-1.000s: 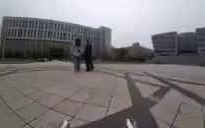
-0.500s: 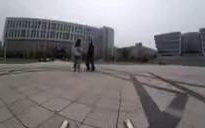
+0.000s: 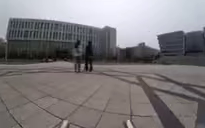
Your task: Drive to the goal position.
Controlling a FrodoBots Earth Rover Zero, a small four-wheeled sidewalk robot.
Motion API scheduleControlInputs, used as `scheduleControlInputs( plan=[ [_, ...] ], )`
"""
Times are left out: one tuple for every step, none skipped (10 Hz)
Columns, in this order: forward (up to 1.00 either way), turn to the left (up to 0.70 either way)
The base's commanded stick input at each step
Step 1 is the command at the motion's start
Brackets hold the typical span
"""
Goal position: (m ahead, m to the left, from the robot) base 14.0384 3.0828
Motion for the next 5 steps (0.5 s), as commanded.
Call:
scheduleControlInputs(
  plan=[
    [1.00,0.02],
    [1.00,0.02],
    [1.00,0.02],
    [1.00,0.02],
    [1.00,0.02]
  ],
)
